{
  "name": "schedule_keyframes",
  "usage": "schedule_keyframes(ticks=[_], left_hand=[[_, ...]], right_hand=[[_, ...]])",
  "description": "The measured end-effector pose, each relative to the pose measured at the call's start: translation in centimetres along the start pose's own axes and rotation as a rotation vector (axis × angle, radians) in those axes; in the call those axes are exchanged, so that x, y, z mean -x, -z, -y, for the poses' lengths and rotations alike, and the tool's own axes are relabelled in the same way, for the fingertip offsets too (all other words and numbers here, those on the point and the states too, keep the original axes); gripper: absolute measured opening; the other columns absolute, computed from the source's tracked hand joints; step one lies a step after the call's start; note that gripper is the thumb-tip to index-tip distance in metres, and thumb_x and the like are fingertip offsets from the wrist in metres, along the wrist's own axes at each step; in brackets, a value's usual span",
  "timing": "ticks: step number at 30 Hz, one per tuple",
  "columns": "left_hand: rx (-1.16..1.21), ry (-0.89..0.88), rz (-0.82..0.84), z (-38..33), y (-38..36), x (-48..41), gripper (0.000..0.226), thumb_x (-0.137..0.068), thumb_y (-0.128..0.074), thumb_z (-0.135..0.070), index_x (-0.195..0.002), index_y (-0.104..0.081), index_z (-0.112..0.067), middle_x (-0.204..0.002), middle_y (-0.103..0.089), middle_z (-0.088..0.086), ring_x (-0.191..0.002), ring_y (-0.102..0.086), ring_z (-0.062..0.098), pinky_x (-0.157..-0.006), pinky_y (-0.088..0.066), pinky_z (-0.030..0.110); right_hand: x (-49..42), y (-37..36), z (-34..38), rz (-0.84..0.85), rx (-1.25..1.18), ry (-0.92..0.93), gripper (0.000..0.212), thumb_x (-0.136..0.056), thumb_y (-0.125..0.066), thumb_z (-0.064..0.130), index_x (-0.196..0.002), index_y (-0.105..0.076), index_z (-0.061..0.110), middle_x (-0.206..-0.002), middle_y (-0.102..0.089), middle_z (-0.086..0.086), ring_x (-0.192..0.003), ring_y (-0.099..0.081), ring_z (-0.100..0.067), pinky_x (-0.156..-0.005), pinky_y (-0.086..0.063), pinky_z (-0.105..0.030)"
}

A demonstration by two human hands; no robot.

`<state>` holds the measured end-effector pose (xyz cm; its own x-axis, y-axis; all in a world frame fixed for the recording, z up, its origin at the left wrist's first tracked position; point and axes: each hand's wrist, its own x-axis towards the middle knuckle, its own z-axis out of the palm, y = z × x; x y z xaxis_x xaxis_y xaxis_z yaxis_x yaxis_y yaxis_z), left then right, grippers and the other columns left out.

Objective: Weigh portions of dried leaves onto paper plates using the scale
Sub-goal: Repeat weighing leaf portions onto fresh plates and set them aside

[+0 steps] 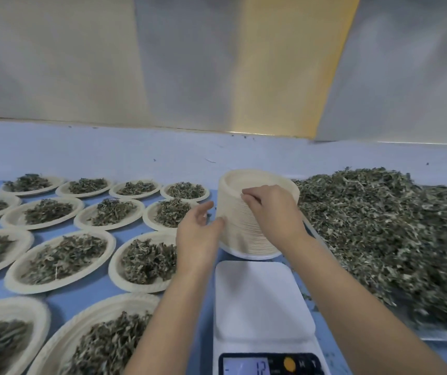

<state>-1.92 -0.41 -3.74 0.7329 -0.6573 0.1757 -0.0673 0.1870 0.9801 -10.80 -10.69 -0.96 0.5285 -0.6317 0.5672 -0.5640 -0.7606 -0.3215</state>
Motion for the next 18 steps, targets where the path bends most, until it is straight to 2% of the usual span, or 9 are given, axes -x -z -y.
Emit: schedule_keyframes(ticks=[3,5,7,9,14,18], left_hand=[[-0.013,0.004,-0.024,0.2,0.2,-0.2,0.03,-0.084,-0.069,-0.02,-0.114,-0.065,-0.02,-0.109,-0.066,-0.006,-0.105,-0.06,0.007,-0.097,-0.043,0.027],[-0.019,0.009,-0.028,0.3,0.2,-0.3,0.023,-0.085,-0.069,-0.026,-0.108,-0.069,-0.024,-0.094,-0.066,-0.015,-0.091,-0.059,-0.004,-0.092,-0.045,0.026],[-0.025,0.021,-0.038,0.4,0.2,-0.2,0.005,-0.086,-0.067,-0.031,-0.087,-0.069,-0.034,-0.081,-0.063,-0.022,-0.082,-0.057,-0.007,-0.092,-0.048,0.03],[-0.032,0.058,-0.035,0.6,0.2,-0.2,0.018,-0.089,-0.062,-0.038,-0.071,-0.065,-0.033,-0.076,-0.064,-0.014,-0.08,-0.059,0.004,-0.091,-0.048,0.037],[0.037,0.168,-0.007,0.5,0.0,-0.5,0.029,-0.095,-0.045,-0.044,-0.078,-0.061,-0.027,-0.097,-0.064,-0.005,-0.094,-0.059,0.013,-0.091,-0.045,0.036],[0.055,0.186,0.013,0.1,-0.4,-0.5,0.039,-0.1,-0.029,-0.044,-0.092,-0.06,-0.023,-0.105,-0.06,0.0,-0.098,-0.056,0.017,-0.089,-0.039,0.034]], right_hand=[[-0.2,-0.1,0.2,0.016,0.049,0.029,0.03,-0.099,-0.045,0.019,-0.101,-0.068,-0.001,-0.1,-0.07,-0.017,-0.101,-0.056,-0.032,-0.085,-0.045,-0.043],[-0.3,0.0,0.3,0.021,0.065,0.045,0.03,-0.099,-0.045,0.018,-0.102,-0.068,-0.002,-0.101,-0.069,-0.018,-0.101,-0.057,-0.032,-0.085,-0.045,-0.043],[-0.3,0.1,0.2,0.032,0.044,0.048,0.03,-0.099,-0.046,0.018,-0.103,-0.069,-0.001,-0.102,-0.07,-0.017,-0.102,-0.058,-0.031,-0.085,-0.045,-0.043],[-0.4,0.2,0.0,0.049,0.072,0.057,0.031,-0.099,-0.046,0.019,-0.103,-0.068,-0.001,-0.101,-0.07,-0.017,-0.101,-0.059,-0.031,-0.085,-0.046,-0.043],[-0.5,-0.4,-0.2,0.031,0.121,0.075,0.032,-0.1,-0.039,0.014,-0.108,-0.068,0.001,-0.103,-0.068,-0.015,-0.103,-0.053,-0.029,-0.087,-0.041,-0.04],[-0.5,-0.9,-0.3,-0.071,0.08,0.084,0.028,-0.095,-0.042,-0.001,-0.105,-0.068,0.002,-0.1,-0.067,-0.014,-0.102,-0.048,-0.029,-0.085,-0.037,-0.037]])
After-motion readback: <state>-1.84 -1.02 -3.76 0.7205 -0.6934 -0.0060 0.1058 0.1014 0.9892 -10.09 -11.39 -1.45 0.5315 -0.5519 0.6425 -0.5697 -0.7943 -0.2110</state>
